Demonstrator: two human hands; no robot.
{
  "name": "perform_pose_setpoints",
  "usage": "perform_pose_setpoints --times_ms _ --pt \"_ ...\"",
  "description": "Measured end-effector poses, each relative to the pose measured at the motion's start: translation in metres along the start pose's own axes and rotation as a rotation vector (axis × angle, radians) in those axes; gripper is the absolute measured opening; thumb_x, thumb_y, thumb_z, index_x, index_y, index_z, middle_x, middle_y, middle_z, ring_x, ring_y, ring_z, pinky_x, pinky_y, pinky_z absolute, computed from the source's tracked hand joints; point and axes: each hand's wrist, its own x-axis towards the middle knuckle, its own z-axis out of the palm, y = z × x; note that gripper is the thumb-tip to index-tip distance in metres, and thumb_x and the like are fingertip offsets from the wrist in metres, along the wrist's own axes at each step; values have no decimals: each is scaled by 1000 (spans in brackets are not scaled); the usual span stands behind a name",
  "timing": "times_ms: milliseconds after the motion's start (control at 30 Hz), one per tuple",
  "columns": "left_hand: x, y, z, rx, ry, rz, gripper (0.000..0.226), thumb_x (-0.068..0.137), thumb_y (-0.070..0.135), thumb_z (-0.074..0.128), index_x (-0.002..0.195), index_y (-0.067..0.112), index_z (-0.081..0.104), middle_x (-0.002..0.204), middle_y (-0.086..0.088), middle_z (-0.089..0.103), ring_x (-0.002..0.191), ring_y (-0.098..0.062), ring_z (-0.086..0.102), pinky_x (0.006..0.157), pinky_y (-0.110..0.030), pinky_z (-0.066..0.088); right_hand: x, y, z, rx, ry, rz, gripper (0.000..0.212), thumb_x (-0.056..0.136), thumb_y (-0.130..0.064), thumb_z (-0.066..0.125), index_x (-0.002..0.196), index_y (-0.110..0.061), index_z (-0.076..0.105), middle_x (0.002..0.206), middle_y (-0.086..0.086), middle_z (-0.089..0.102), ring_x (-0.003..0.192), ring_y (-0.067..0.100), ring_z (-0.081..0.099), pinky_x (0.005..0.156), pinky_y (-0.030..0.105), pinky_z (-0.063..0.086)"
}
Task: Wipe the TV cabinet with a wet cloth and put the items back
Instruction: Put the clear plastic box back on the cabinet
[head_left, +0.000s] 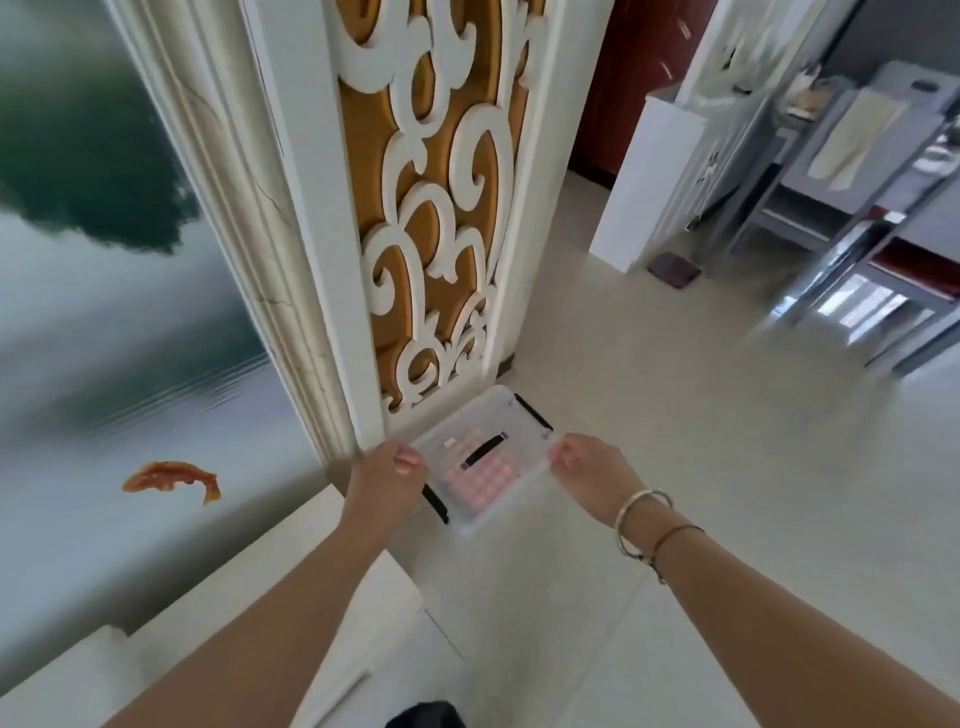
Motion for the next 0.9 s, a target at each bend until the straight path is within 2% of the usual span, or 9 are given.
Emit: perform_pose_setpoints --times_ms 100,200,300,400,500,633,700,800,900 --pt "53 -20 32 33 4 -57 12 84 4 57 89 15 61 90 -2 62 92 -24 61 77 -36 51 73 19 16 -133 -119 -64 10 90 -15 47 92 -12 56 101 10 63 72 20 54 63 26 40" --pt "109 -47 61 103 23 -108 19 84 6 59 103 8 61 94 -2 60 94 -25 61 86 -44 52 147 43 41 -305 -205 -143 18 92 -16 45 102 -9 58 97 7 63 86 22 58 71 28 45" --pt "161 -78 89 143 11 -223 17 87 13 56 104 16 58 96 0 58 97 -23 58 88 -42 50 218 66 69 -416 -273 -166 21 94 -17 44 107 -11 59 104 5 64 96 23 60 79 32 48" --pt "214 -113 124 170 -1 -275 21 88 14 54 109 15 55 99 2 54 97 -19 56 79 -31 46 284 88 104 -456 -314 -192 20 94 -16 44 104 -9 60 101 6 65 92 22 63 82 38 52" --pt "258 -151 164 201 8 -330 28 89 17 55 118 15 54 109 2 54 97 -12 50 82 -27 40 341 111 146 -451 -346 -217 19 95 -16 45 105 -12 60 100 3 65 90 19 63 82 37 53" --pt "303 -211 219 163 34 -451 41 90 18 57 129 12 48 130 -5 49 113 -23 51 88 -31 41 402 148 210 -546 -403 -313 18 95 -16 44 106 -12 57 97 3 63 86 20 62 80 36 53" --pt "322 -241 241 149 47 -518 49 90 19 58 136 11 41 139 -9 42 120 -26 48 88 -31 39 428 170 243 -626 -419 -397 24 94 -15 46 117 -13 54 105 3 61 93 21 60 83 35 52" --pt "348 -286 268 85 122 -605 59 90 23 59 141 8 33 140 -12 42 122 -28 47 88 -32 39 467 205 288 -788 -407 -543 39 90 -10 53 128 -15 46 118 2 57 108 21 54 89 31 47" --pt "368 -319 289 21 148 -698 61 93 26 57 142 5 29 131 -12 50 110 -27 56 81 -29 43 499 234 323 -910 -386 -592 50 87 -7 57 132 -14 38 121 4 54 112 22 51 92 32 44"
